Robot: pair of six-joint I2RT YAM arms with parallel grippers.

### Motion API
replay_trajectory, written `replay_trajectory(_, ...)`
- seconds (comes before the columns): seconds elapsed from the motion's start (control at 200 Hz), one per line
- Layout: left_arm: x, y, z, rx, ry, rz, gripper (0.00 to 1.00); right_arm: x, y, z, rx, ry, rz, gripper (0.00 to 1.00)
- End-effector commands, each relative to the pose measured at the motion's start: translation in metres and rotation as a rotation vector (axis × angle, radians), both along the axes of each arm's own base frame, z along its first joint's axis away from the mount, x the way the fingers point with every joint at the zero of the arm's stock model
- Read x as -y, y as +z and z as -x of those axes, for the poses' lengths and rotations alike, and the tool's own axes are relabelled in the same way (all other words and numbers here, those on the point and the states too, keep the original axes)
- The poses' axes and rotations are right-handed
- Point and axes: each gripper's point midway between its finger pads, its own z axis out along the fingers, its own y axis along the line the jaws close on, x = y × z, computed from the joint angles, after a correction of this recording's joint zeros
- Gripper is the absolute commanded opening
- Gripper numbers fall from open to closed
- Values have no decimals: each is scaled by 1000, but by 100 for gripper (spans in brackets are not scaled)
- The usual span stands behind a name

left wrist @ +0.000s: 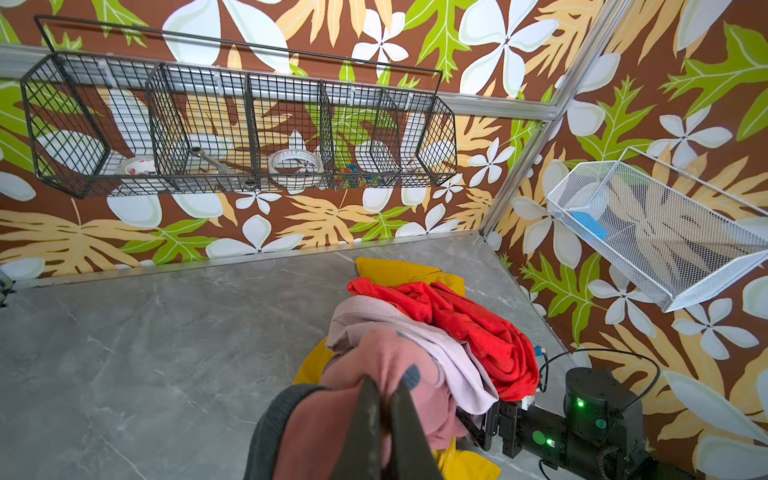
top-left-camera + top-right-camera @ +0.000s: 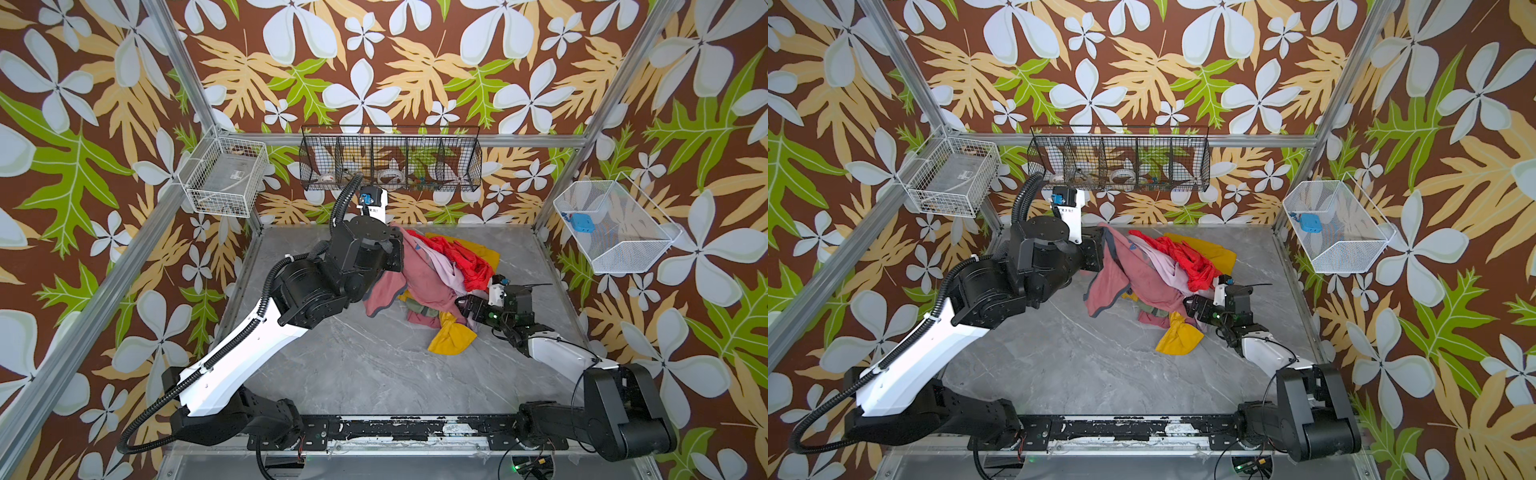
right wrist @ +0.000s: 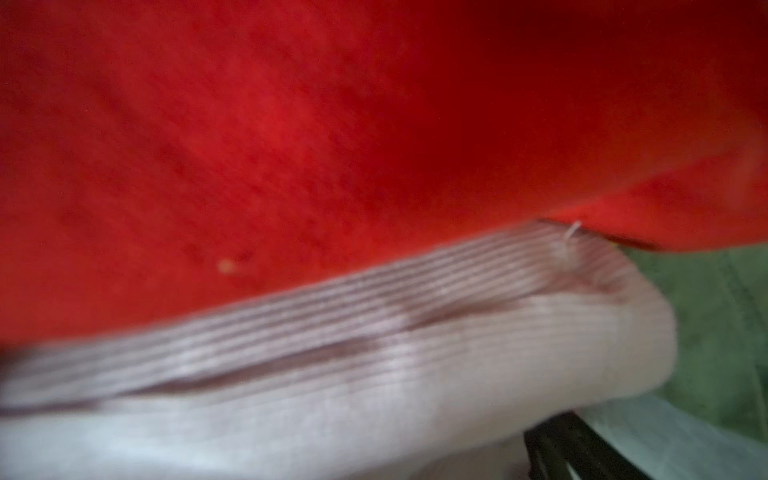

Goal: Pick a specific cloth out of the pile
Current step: 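Lift the pink shirt up out of the pile with the left gripper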

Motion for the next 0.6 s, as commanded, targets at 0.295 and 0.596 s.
replay_trajectory(0.295,0,54,-4,121,-1,23,0,4,-1,1,2,-13,26,97)
replay_trajectory(0.596,-21,66,-8,155,66,18,0,-2,17,1,63,13,-9,99)
